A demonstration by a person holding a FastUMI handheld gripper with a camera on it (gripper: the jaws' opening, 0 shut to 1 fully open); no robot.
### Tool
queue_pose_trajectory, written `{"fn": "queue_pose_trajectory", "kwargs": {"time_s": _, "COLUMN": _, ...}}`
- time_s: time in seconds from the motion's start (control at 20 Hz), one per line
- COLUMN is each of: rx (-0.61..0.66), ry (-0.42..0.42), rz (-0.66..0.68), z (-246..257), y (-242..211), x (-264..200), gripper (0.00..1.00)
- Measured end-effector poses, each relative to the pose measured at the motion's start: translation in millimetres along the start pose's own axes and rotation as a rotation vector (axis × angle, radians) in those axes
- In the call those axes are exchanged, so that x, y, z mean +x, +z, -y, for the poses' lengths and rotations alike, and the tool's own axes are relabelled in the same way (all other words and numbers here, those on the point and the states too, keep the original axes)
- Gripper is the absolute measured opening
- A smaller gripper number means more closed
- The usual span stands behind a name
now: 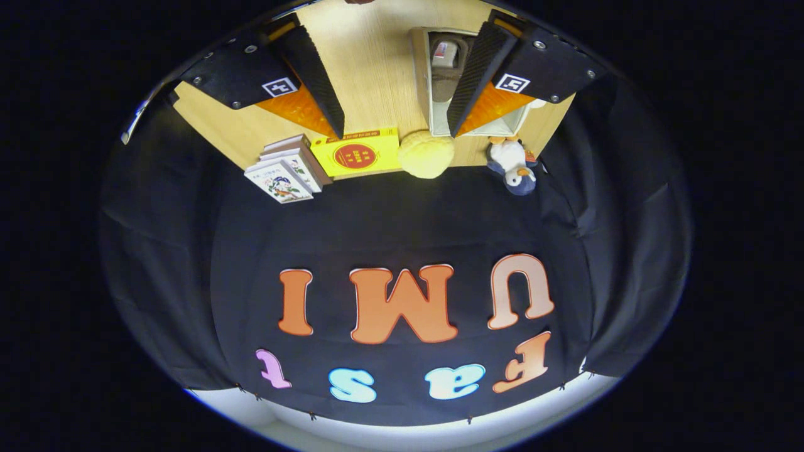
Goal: Open the storage box then place both shoes into the box .Put the left shoe in first, then the right shoe, with the right side of both shoes facing outward in a uniform manner.
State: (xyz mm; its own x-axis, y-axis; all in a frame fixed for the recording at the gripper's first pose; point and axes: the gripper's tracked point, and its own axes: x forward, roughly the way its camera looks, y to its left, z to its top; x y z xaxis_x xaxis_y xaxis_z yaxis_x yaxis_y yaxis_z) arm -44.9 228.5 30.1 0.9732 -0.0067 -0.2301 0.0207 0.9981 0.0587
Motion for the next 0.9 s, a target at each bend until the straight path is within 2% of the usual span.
{"fn": "queue_pose_trajectory", "kwargs": {"time_s": 0.2, "rx": -0.002, "ry": 0.027, "rz": 0.075, "z": 2.1, "y": 23.6, "x": -23.2, "gripper": 0.98}}
{"fn": "queue_pose_trajectory", "kwargs": {"time_s": 0.5, "rx": -0.004, "ry": 0.023, "rz": 0.169, "z": 15.0, "y": 43.4, "x": -42.5, "gripper": 0.98}}
{"fn": "queue_pose_trajectory", "kwargs": {"time_s": 0.9, "rx": 0.046, "ry": 0.012, "rz": 0.13, "z": 33.9, "y": 22.0, "x": -38.1, "gripper": 0.98}}
